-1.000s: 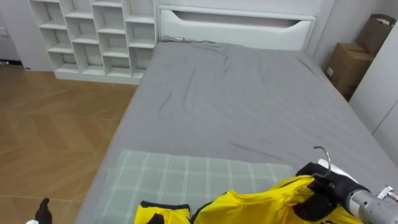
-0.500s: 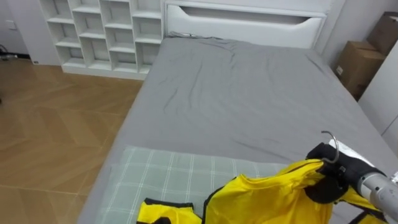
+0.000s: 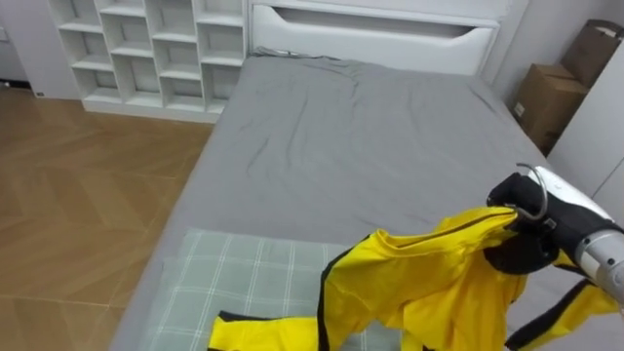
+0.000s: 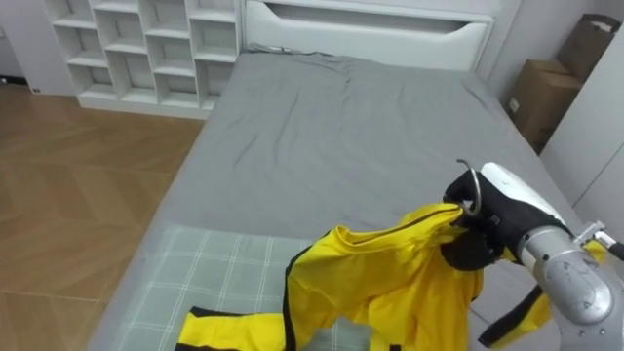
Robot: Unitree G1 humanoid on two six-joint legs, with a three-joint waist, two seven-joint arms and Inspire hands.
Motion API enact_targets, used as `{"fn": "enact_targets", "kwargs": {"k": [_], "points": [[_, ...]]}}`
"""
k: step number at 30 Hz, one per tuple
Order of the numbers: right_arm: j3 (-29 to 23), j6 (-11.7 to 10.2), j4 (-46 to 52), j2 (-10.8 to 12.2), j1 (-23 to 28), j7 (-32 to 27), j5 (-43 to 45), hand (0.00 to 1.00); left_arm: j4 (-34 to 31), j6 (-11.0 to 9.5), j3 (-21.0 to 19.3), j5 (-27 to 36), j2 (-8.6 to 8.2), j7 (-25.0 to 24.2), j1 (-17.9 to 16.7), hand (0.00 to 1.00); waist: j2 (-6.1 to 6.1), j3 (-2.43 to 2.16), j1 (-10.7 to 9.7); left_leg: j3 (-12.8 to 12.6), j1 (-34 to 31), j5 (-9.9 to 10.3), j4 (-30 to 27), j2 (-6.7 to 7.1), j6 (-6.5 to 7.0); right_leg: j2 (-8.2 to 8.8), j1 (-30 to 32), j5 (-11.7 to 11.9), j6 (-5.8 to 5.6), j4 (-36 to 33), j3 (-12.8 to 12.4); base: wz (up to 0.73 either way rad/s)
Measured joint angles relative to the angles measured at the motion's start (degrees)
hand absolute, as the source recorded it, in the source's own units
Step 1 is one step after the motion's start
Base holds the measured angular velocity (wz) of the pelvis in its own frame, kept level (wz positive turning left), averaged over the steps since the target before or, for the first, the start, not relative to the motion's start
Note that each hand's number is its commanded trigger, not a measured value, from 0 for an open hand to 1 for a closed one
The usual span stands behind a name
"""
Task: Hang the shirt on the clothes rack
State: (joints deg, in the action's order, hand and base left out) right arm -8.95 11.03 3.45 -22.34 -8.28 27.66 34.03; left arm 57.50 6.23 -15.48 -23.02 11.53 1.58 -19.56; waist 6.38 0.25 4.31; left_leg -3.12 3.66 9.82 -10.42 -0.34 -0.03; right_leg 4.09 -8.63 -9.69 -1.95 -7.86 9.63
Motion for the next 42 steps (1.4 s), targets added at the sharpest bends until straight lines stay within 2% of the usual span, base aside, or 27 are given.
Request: {"fn": "enact_targets", "kwargs": {"k": [8,18,30,38,42], "points": [[-0.4,1.6,0.7,-0.1,-0.1,0.0,-0.3,1.0,0.4,0.6,0.0,1.0,0.01,-2.4,1.0,0.0,0.03,-0.02,-0.1,0.0,-0.2,0.0,-0.2,0.0,0.0,0.0,0.5,0.0,-0.01,0.0,-0.2,0.0],[-1.2,1.6,1.5,-0.1,-3.7,-0.1,-1.3,1.0,0.4,0.9,0.2,1.0,-0.05,-3.1,2.2,0.0,0.01,-0.02,-1.8,-0.1,-1.1,0.0,-0.4,-0.14,0.01,-0.02,1.6,0.0,-0.04,-0.9,-0.2,0.0],[-1.2,1.6,1.7,-0.1,-3.6,-0.1,-3.9,1.0,-0.2,1.1,2.4,1.0,-0.93,-3.9,2.4,0.0,-0.38,0.21,-2.5,-0.8,-1.2,0.3,-1.0,-0.39,0.07,-0.08,1.9,0.0,-0.03,-1.8,-0.7,-0.02],[-1.2,1.6,1.7,-0.1,-3.4,0.0,-4.8,1.0,-1.4,1.2,2.6,1.0,-0.91,-4.5,2.3,0.0,-0.01,-0.15,-2.5,-1.7,-1.0,0.5,-1.3,-0.42,0.16,-0.07,2.2,-0.1,-0.05,-1.8,-1.6,-0.06],[-1.2,1.6,1.7,-0.1,-2.7,0.0,-5.0,1.0,-1.2,1.2,4.6,1.0,-0.7,-4.3,2.4,0.0,0.12,-0.19,-2.5,-1.9,-0.5,0.6,-1.3,-0.49,0.17,-0.05,2.3,-0.1,-0.05,-1.8,-1.8,-0.01]]}}
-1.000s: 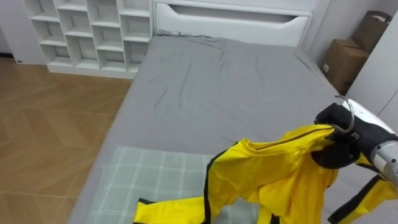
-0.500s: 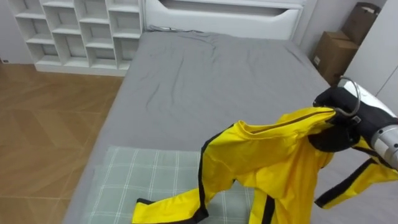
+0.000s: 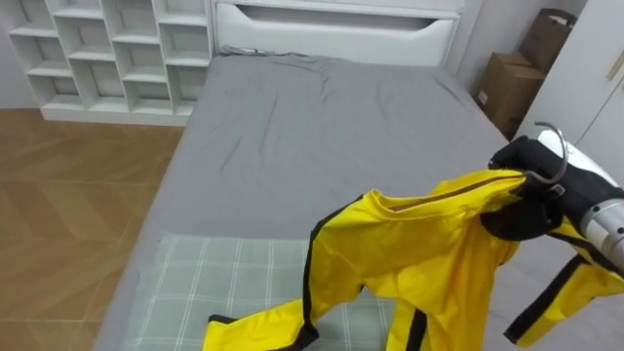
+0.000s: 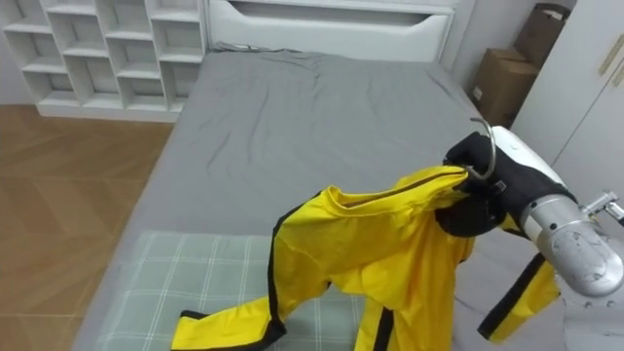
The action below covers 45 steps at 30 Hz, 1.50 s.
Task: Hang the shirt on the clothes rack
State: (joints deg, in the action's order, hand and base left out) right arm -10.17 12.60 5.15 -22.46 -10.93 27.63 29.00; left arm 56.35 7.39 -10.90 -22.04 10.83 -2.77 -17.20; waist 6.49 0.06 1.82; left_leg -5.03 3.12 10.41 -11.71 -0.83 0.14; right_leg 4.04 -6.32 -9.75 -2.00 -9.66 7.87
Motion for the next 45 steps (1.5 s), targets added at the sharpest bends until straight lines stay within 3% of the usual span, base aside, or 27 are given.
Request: {"fn": "enact_targets", "kwargs": {"k": [5,11,15,17,19,20,22,25,29,31,33,35,37,38,39,40,41,42,43,45], "points": [[0.0,0.0,0.0,0.0,3.0,0.0,-1.1,1.0,1.0,0.0,0.1,-0.1,0.0,-0.2,-0.3,0.0,0.43,0.06,0.0,-0.8,0.3,0.3,-0.1,-0.36,-0.12,-0.12,0.0,0.0,0.01,-0.1,-0.3,-0.08],[0.1,-0.1,-0.6,0.0,6.7,-0.2,-4.5,1.0,1.2,0.0,0.4,0.0,0.36,-0.2,-1.0,0.0,0.85,0.46,0.2,-4.4,0.5,2.4,-2.5,-1.8,-0.19,-1.0,1.2,0.0,0.08,-1.5,-2.8,-0.32],[0.0,-0.1,-0.7,0.0,7.1,-0.2,-5.4,1.0,3.1,-0.2,-0.3,-0.1,0.89,-0.3,0.5,0.0,0.46,0.74,0.6,-11.6,-0.4,5.5,-6.2,-4.9,-0.28,-1.74,4.9,0.7,0.67,-4.1,-2.5,-0.9],[0.1,-0.1,-0.7,0.0,7.1,-0.2,-4.4,1.0,3.5,-0.1,-0.3,0.0,1.65,-0.6,1.4,0.0,0.11,0.76,2.1,-16.1,0.2,6.6,-7.3,-6.74,-0.55,-1.61,6.9,1.6,1.36,-5.4,2.4,-1.33],[0.3,-0.1,-0.7,0.0,7.0,-0.1,-3.9,1.0,3.5,0.1,-0.1,0.0,2.52,-0.9,2.1,0.0,-0.54,0.88,3.8,-22.2,1.8,7.7,-8.0,-8.56,-0.92,-0.6,8.2,3.0,2.97,-6.3,11.4,-1.38],[0.4,-0.1,-0.7,0.0,7.0,0.0,-3.9,1.0,3.5,0.2,-0.1,0.0,2.68,-1.1,2.2,0.0,-0.6,0.84,4.0,-23.6,2.3,7.9,-7.9,-8.77,-0.96,-0.2,8.6,3.3,3.34,-6.5,13.3,-1.27],[1.0,-0.1,-0.7,0.0,6.6,-0.1,-4.1,1.0,3.4,0.7,0.7,0.1,3.03,-1.3,3.1,0.0,-1.21,0.9,4.9,-29.7,4.3,8.8,-7.8,-9.46,-1.35,1.34,9.7,4.1,4.8,-8.3,21.7,-1.22],[2.3,-0.1,-1.2,0.0,6.3,-0.1,-4.1,1.0,3.4,2.0,1.4,0.0,2.85,-1.3,4.9,0.0,-1.81,0.9,4.8,-35.4,6.3,9.4,-7.5,-9.56,-1.65,3.15,11.4,4.1,5.26,-11.2,27.6,-0.95],[3.0,0.0,-2.0,0.0,6.4,-0.1,-4.0,1.0,3.3,3.4,2.9,-0.1,2.92,-1.3,6.5,0.0,-1.75,0.8,3.3,-37.9,7.4,9.8,-7.5,-9.27,-2.06,3.5,12.8,3.4,5.71,-13.2,26.6,-0.44],[3.9,0.0,-2.0,0.0,6.3,-0.1,-4.3,1.0,3.3,4.5,4.0,-0.1,3.03,-1.2,6.6,0.0,-1.42,0.54,2.5,-39.4,7.5,10.1,-7.9,-9.37,-2.48,3.5,13.5,2.6,6.56,-13.4,26.9,-0.33],[4.5,0.0,-2.0,0.0,6.3,-0.1,-4.3,1.0,3.3,5.5,4.4,-0.1,2.88,-1.2,6.2,0.0,-1.23,0.4,1.9,-40.9,7.9,10.5,-8.5,-9.57,-3.04,3.21,13.9,1.6,8.25,-13.3,27.1,-0.37],[4.7,0.0,-2.0,0.1,6.3,0.0,-5.2,1.0,3.3,6.0,4.6,0.0,2.88,-1.2,6.0,0.0,-1.55,0.52,1.9,-42.2,8.1,11.4,-10.6,-10.9,-3.82,2.28,14.3,0.6,9.32,-13.7,26.6,-0.37],[6.8,0.0,-2.1,0.1,5.3,0.1,-5.4,1.0,3.3,7.2,5.3,0.2,3.4,-1.2,5.7,0.0,-1.64,0.5,1.7,-43.7,7.9,12.2,-17.0,-13.29,-4.83,0.52,15.5,-2.2,9.52,-15.2,22.9,-0.6],[7.3,-0.1,-2.1,0.1,4.9,0.3,-5.4,1.0,3.3,7.7,5.5,0.2,3.45,-1.2,5.7,0.0,-1.77,0.55,1.7,-43.3,7.3,12.1,-20.2,-14.55,-4.71,-0.1,15.8,-2.6,9.73,-15.6,21.8,-0.89],[8.3,-0.2,-2.1,0.1,3.8,0.6,-5.5,1.0,3.5,8.3,5.5,0.1,3.45,-1.2,5.6,0.0,-1.94,0.59,2.0,-41.0,5.6,11.0,-26.9,-16.63,-3.45,-1.05,16.4,-3.4,10.11,-16.6,19.3,-1.15],[9.3,-0.3,-2.1,0.2,2.7,0.6,-5.7,1.0,3.7,9.2,5.5,0.1,3.37,-1.2,5.3,0.0,-2.13,0.66,2.4,-37.2,3.9,8.3,-32.5,-17.66,-2.65,-2.04,16.7,-3.6,10.59,-17.1,16.5,-1.52],[9.9,-0.6,-2.1,0.2,2.5,0.4,-6.3,1.0,4.5,10.2,5.5,0.1,3.32,-1.3,5.1,0.0,-2.16,0.62,2.4,-33.5,2.0,4.6,-36.8,-17.71,-1.81,-2.71,16.3,-3.5,10.99,-17.1,13.9,-1.31],[10.2,-0.6,-2.1,0.1,2.5,0.2,-6.5,1.0,5.0,10.5,5.5,0.1,3.28,-1.3,5.0,0.0,-2.12,0.63,2.5,-31.6,0.8,2.5,-38.8,-17.59,-1.47,-3.0,16.0,-3.5,11.05,-17.1,12.4,-1.21],[10.5,-0.6,-2.6,0.1,2.5,-0.7,-6.8,1.0,5.9,10.8,5.6,0.2,3.07,-1.3,4.7,0.0,-2.22,0.67,2.7,-27.6,-1.4,-0.4,-41.9,-17.36,-1.68,-3.67,15.9,-3.6,11.64,-17.1,9.8,-0.87],[11.4,-0.2,-3.6,0.2,2.7,-1.9,-6.8,1.0,6.0,11.1,5.6,0.2,2.75,-1.3,3.8,0.0,-1.9,0.78,2.5,-23.0,-4.8,-0.2,-44.1,-16.69,-2.29,-4.34,16.4,-3.4,11.82,-17.3,6.6,-0.95]]}}
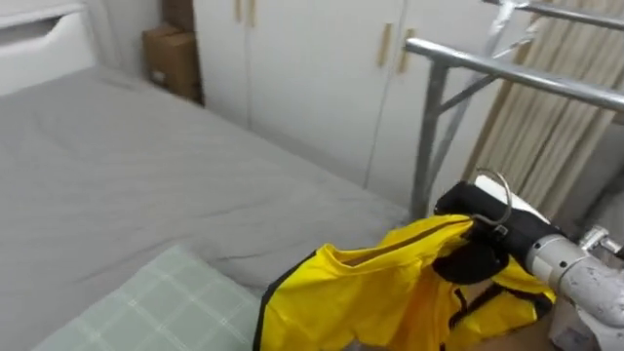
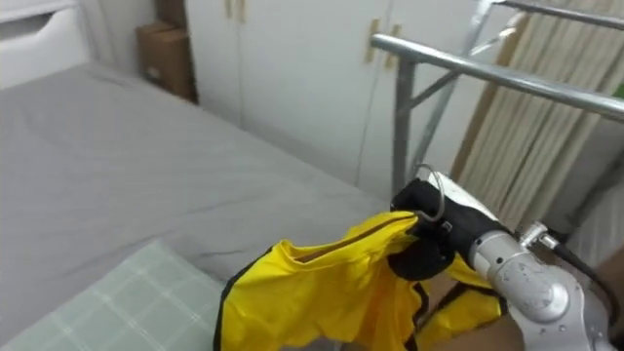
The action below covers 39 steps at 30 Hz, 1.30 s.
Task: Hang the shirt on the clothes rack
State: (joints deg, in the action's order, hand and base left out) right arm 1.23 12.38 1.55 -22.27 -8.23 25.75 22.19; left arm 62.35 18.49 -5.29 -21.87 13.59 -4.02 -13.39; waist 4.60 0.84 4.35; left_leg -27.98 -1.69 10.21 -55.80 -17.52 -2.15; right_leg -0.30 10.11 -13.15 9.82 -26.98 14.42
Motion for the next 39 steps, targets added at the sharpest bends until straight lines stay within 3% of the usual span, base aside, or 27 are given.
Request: {"fn": "enact_targets", "kwargs": {"k": [1,2,5,6,7,8,9,11,13,14,16,19,20,21,22,23,24,25,26,28,30,31,35,37,39], "points": [[0.6,0.1,-0.9,0.0,0.0,-0.3,0.0,1.0,0.0,0.7,0.1,-0.1,-0.34,-0.1,-0.2,0.0,0.23,0.11,0.0,3.1,-1.9,0.4,0.8,0.54,-0.69,-0.27,0.1,0.1,0.08,0.1,-1.7,-0.84],[0.9,0.3,-1.1,0.1,0.0,-0.3,0.1,1.0,0.0,1.1,0.0,-0.1,-0.61,-0.1,-0.2,0.0,0.24,0.13,0.0,4.5,-2.5,0.8,1.9,0.83,-1.31,-0.43,0.2,0.2,0.1,0.1,-2.6,-0.79],[1.9,0.2,-1.3,0.1,0.0,-0.7,-0.1,1.0,0.1,2.2,-0.1,-0.1,-1.41,-0.1,-0.6,0.0,0.28,0.12,-0.5,11.5,-3.8,1.3,13.1,4.35,-2.03,-1.42,0.9,0.1,0.54,0.3,-6.7,-0.62],[1.9,0.2,-1.3,0.1,-0.1,-1.2,-0.5,1.0,0.0,2.2,0.0,0.0,-1.53,-0.1,-0.6,0.0,0.29,0.13,-0.8,14.7,-4.1,1.3,18.7,6.54,-2.01,-2.54,1.1,0.8,0.47,1.1,-8.7,-0.5],[1.9,0.2,-1.2,0.1,0.0,-1.4,-0.8,1.0,0.1,2.2,-0.1,0.0,-1.68,-0.1,-0.6,0.0,0.25,0.1,-0.8,16.9,-3.7,1.3,24.4,8.57,-1.93,-3.93,1.1,1.8,-0.34,2.2,-11.0,-0.54],[1.9,0.2,-1.2,0.1,0.0,-1.6,-1.0,1.0,0.0,2.2,-0.1,0.0,-1.79,-0.2,-0.6,0.0,0.25,0.11,-0.7,17.9,-3.7,1.4,26.8,9.34,-1.87,-4.51,1.1,2.2,-0.83,2.6,-12.2,-0.63],[2.0,0.2,-1.3,0.1,0.0,-1.7,-1.1,1.0,0.0,2.2,-0.1,-0.1,-2.11,-0.2,-0.6,0.0,0.23,0.11,-0.6,19.3,-3.8,1.4,31.0,10.98,-1.88,-5.45,1.0,2.8,-1.88,3.5,-13.9,-0.73],[2.1,0.1,-1.4,0.1,0.0,-1.9,-1.0,1.0,0.0,2.1,-0.3,-0.2,-3.08,-0.5,-0.6,0.0,0.2,0.1,-0.5,20.2,-3.9,1.2,37.0,13.3,-2.0,-6.86,0.6,4.0,-3.75,5.4,-17.1,-0.82],[2.1,0.2,-1.6,0.1,0.9,-2.4,-1.1,1.0,0.0,2.1,-0.2,-0.2,-3.21,-0.8,-0.5,0.0,0.08,0.09,-1.7,20.2,-3.7,0.9,39.3,14.19,-1.71,-7.69,-1.1,5.0,-5.38,8.1,-18.1,-0.36],[2.1,0.2,-1.8,0.1,1.3,-2.6,-1.0,1.0,0.0,2.0,-0.2,-0.2,-3.22,-0.9,-0.5,0.0,0.15,0.03,-2.1,20.3,-3.5,0.6,40.2,14.46,-1.36,-7.83,-1.9,5.4,-5.99,9.4,-18.5,-0.26],[2.0,0.2,-3.2,0.1,1.9,-2.8,0.4,1.0,0.0,1.1,-0.1,-0.2,-3.48,-1.5,-0.1,0.0,0.41,-0.19,-2.6,20.3,-2.4,-1.0,43.6,16.09,0.15,-8.11,-4.4,7.0,-8.67,14.0,-20.2,-0.34],[2.0,0.2,-3.1,-0.1,2.0,-2.7,2.5,1.0,0.0,0.3,-0.1,-0.2,-3.83,-1.7,1.5,0.0,1.04,-0.34,-2.7,20.2,-2.4,-2.3,44.7,18.38,1.08,-8.77,-4.2,7.2,-8.8,14.3,-22.5,-0.32],[2.0,0.2,-3.1,0.0,2.0,-2.7,2.6,1.0,0.0,0.0,-0.1,-0.1,-3.89,-1.8,1.8,0.0,1.15,-0.39,-2.7,20.1,-2.2,-2.5,44.9,18.53,1.4,-8.98,-4.3,7.3,-8.88,14.5,-23.1,-0.33],[2.0,0.2,-3.1,0.1,2.3,-2.5,2.5,1.0,0.0,-0.4,0.0,0.0,-3.91,-1.8,2.0,0.0,1.26,-0.41,-2.6,20.0,-1.5,-3.2,46.0,19.39,2.55,-9.39,-5.4,7.9,-10.12,15.3,-23.9,-0.43],[2.0,0.1,-3.1,-0.1,2.7,-2.4,2.6,1.0,0.1,-1.1,1.2,-0.1,-4.08,-2.0,2.2,0.0,-0.75,-0.41,-1.6,20.1,-0.8,-5.5,45.9,17.45,4.32,-9.59,-4.3,5.8,-10.86,12.6,-20.6,-0.57],[1.9,0.0,-2.5,-0.6,2.5,-2.3,2.6,1.0,0.2,-1.6,1.3,-0.3,-4.29,-2.2,2.4,0.0,-1.07,-0.28,-0.8,20.3,-0.8,-4.1,44.9,16.56,1.87,-6.85,-1.2,3.2,-7.76,4.7,-15.4,-0.81],[1.9,-0.2,-1.9,-0.3,2.0,-2.5,2.9,1.0,0.4,-2.3,1.1,-0.3,-4.19,-2.5,2.5,0.0,1.1,-0.23,-0.5,19.1,-2.1,-0.2,39.8,17.99,1.9,0.66,3.7,-4.3,-7.95,-6.3,-13.4,-0.75],[2.2,-0.1,-2.0,0.0,2.2,-2.5,3.3,1.0,0.8,-2.4,1.1,-0.3,-4.14,-2.7,2.6,0.0,1.34,-0.09,-0.8,18.5,-3.3,3.7,34.1,17.9,1.0,1.6,3.8,-6.7,-8.31,-7.8,-13.3,-0.58],[2.2,0.2,-2.0,0.1,2.4,-2.4,3.6,1.0,0.8,-2.4,1.0,-0.3,-4.3,-3.0,2.5,0.0,0.64,-0.07,-1.0,18.6,-3.3,4.7,32.7,17.2,0.69,0.41,2.7,-6.6,-8.04,-7.2,-14.0,-0.36],[2.0,1.1,-1.4,0.0,2.5,-1.0,5.4,1.0,0.8,-3.6,0.2,-0.3,-4.12,-3.4,2.7,0.0,-0.55,-0.58,-1.0,18.6,-1.5,5.8,33.5,15.39,0.35,-2.58,-0.6,-4.7,-6.9,-2.5,-15.7,-0.45],[2.0,1.2,-1.1,0.0,2.3,-0.5,5.4,1.0,0.8,-4.8,-1.5,-0.2,-3.7,-3.4,2.7,0.0,-0.72,-0.68,-0.9,17.0,1.0,5.6,36.0,14.97,0.33,-3.05,-2.0,-3.6,-6.68,-0.6,-16.3,-0.48],[1.9,1.3,-1.2,-0.2,2.3,-0.4,5.0,1.0,0.8,-5.2,-1.5,-0.1,-3.36,-3.1,2.7,0.0,-0.28,-0.42,-0.9,16.2,2.3,5.4,37.2,14.88,0.35,-3.25,-2.9,-3.1,-6.33,0.5,-16.9,-0.37],[1.6,1.2,-1.2,-0.1,1.5,-0.5,4.6,1.0,1.5,-7.1,-1.3,1.8,-3.22,-1.3,3.2,0.0,0.1,-0.23,-0.7,13.9,3.7,5.6,38.2,13.13,0.45,-4.63,-5.2,0.3,-7.4,5.6,-17.0,-0.41],[1.4,0.8,-1.1,-0.1,1.0,-0.6,4.5,1.0,1.8,-8.0,-1.2,3.8,-3.15,-0.5,4.0,0.0,0.14,-0.24,-0.1,14.1,3.9,5.7,38.5,12.93,0.59,-4.71,-6.4,2.8,-5.23,8.6,-15.4,-0.38],[1.4,0.7,-0.6,0.0,1.0,-0.7,4.5,1.0,1.7,-8.5,-0.4,4.5,-3.1,0.0,4.5,0.0,-0.02,-0.2,-0.6,14.4,4.0,6.1,38.6,13.21,1.19,-4.53,-7.6,3.4,-4.75,10.9,-15.3,-0.13]]}}
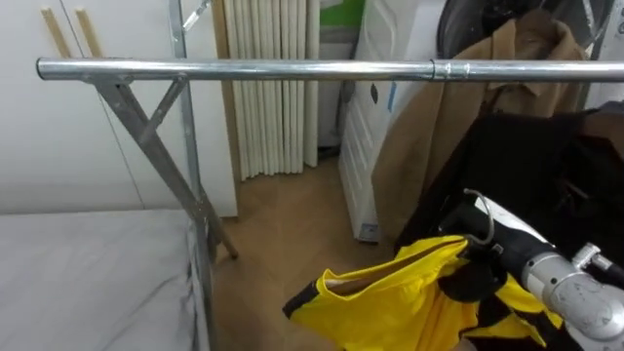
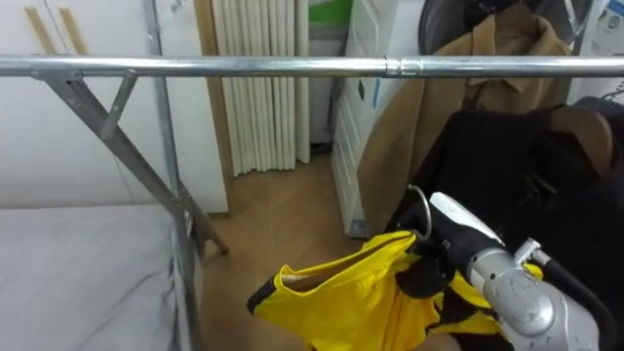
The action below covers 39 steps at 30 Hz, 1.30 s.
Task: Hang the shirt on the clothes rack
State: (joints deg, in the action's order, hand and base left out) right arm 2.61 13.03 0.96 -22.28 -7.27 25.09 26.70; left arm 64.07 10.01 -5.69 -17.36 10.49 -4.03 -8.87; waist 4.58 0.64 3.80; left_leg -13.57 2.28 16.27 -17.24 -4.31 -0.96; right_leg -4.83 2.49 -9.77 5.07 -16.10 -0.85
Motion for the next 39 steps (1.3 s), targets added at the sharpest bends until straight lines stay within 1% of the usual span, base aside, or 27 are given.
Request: {"fn": "enact_targets", "kwargs": {"k": [1,2,4,5,7,9,10,12,14,20,24,27,28,30,33,37,39], "points": [[0.0,-0.2,0.0,0.3,0.0,0.0,-0.2,1.0,0.0,-0.1,0.6,0.1,0.06,0.3,0.3,0.0,-0.07,0.01,-0.5,0.1,0.1,0.1,0.1,0.23,0.2,0.2,-0.6,0.2,-0.01,1.1,0.1,0.0],[0.0,-0.4,0.0,0.4,0.0,0.1,-0.3,1.0,0.0,-0.1,1.2,0.2,0.18,0.5,0.4,0.0,-0.1,0.02,-0.4,0.2,0.2,0.1,0.2,0.3,0.22,0.25,-0.9,0.3,-0.11,1.4,0.2,0.0],[-0.1,-0.5,0.7,0.6,-0.1,0.4,-0.3,1.0,-0.1,-0.7,1.5,0.1,0.35,0.8,0.3,0.0,-0.04,-0.02,-0.6,2.2,0.6,0.1,0.7,0.93,0.25,0.71,-1.4,0.5,-0.2,2.0,2.0,0.11],[-0.2,-0.5,1.1,0.6,-0.2,0.5,-0.3,1.0,-0.1,-0.8,1.5,0.1,0.36,0.8,0.3,0.0,-0.04,-0.02,-0.7,2.7,0.5,0.1,0.9,1.06,0.25,0.82,-1.5,0.5,-0.2,2.2,2.4,0.21],[-0.4,-0.7,2.0,0.6,-0.7,1.4,-0.4,1.0,-0.3,-1.6,1.5,0.1,0.43,0.9,0.3,0.0,0.0,-0.04,-0.3,3.1,0.9,0.1,1.8,1.21,0.3,0.89,-1.7,0.6,-0.32,2.6,2.8,0.12],[-0.4,-1.2,2.0,0.6,-1.2,2.1,-0.4,1.0,-0.4,-1.9,1.5,0.1,0.43,1.0,0.2,0.0,0.07,-0.09,-0.1,3.8,1.6,-0.1,2.6,1.33,0.56,0.85,-2.2,0.6,-0.32,2.7,2.9,0.14],[-0.4,-1.5,2.0,0.6,-1.5,2.4,-0.4,1.0,-0.4,-2.0,1.5,0.1,0.43,1.1,0.2,0.0,0.08,-0.09,-0.2,4.5,2.0,-0.1,3.0,1.42,0.65,0.85,-2.8,0.6,-0.32,3.2,3.1,0.19],[-0.4,-1.9,2.0,0.6,-1.5,2.7,-0.3,1.0,-0.4,-2.1,1.5,0.1,0.43,1.2,0.0,0.0,0.17,-0.11,-0.1,4.9,2.8,-0.2,3.8,1.48,0.8,0.83,-3.7,0.6,-0.32,4.0,3.5,0.13],[-0.4,-1.9,2.0,0.6,-1.5,3.3,-0.3,1.0,-0.4,-2.2,1.4,0.1,0.45,1.5,-0.7,0.0,0.27,-0.14,0.2,5.0,3.3,-0.2,4.2,1.47,0.82,0.82,-4.3,0.6,-0.32,4.6,4.2,0.03],[-0.4,-1.9,2.0,0.6,-1.5,4.4,0.0,1.0,-0.4,-3.1,1.4,0.3,0.44,3.1,-0.9,0.0,0.65,-0.23,1.1,4.9,3.6,-0.5,4.5,1.34,0.72,0.7,-4.5,0.6,-0.31,4.6,4.2,0.0],[-0.4,-1.9,2.0,0.6,-1.5,4.4,-0.5,1.0,-0.4,-3.5,1.4,0.9,0.66,4.4,-1.2,0.0,1.44,-0.34,1.3,4.9,4.0,-0.6,4.5,1.32,0.64,0.67,-4.8,0.6,-0.31,4.5,4.2,0.0],[-0.4,-1.9,2.0,0.6,-1.5,4.4,-1.3,1.0,-0.4,-4.1,1.3,1.1,0.94,5.1,-1.9,0.0,2.09,-0.31,1.3,4.9,4.3,-0.6,4.5,1.29,0.63,0.65,-5.3,0.6,-0.3,4.6,4.3,0.0],[-0.4,-1.9,2.0,0.6,-1.6,4.4,-2.0,1.0,-0.4,-4.1,1.3,1.2,1.08,5.1,-2.0,0.0,2.33,-0.36,1.4,4.9,4.3,-0.6,4.4,1.28,0.63,0.65,-5.4,0.6,-0.3,4.6,4.3,0.0],[-0.4,-1.9,2.0,0.6,-2.1,4.4,-2.6,1.0,-0.3,-4.1,1.3,1.5,1.17,5.1,-2.0,0.0,2.51,-0.4,1.3,5.0,4.2,-0.6,4.4,1.34,0.64,0.67,-5.4,0.6,-0.3,4.7,4.5,0.02],[-0.7,-1.9,2.0,0.6,-4.0,4.3,-2.9,1.0,-0.3,-4.1,1.3,1.5,1.24,5.0,-1.9,0.0,2.5,-0.41,1.1,5.9,3.8,-0.7,4.0,1.64,0.73,0.85,-5.6,0.6,-0.29,5.2,5.3,0.11],[-0.7,-1.9,1.9,0.6,-7.2,3.1,-4.7,1.0,-0.4,-4.1,1.3,1.5,1.23,4.8,-1.9,0.0,2.18,-0.2,1.9,6.3,3.8,-0.7,4.0,1.61,0.69,0.8,-5.8,0.6,-0.26,5.4,5.7,0.07],[-0.8,-1.9,1.6,0.2,-7.7,1.7,-5.7,1.0,-0.6,-4.1,1.3,1.5,1.21,4.6,-1.9,0.0,1.96,-0.14,2.5,6.6,3.9,-0.7,4.0,1.42,0.66,0.8,-6.1,0.6,-0.22,5.5,6.0,0.09]]}}
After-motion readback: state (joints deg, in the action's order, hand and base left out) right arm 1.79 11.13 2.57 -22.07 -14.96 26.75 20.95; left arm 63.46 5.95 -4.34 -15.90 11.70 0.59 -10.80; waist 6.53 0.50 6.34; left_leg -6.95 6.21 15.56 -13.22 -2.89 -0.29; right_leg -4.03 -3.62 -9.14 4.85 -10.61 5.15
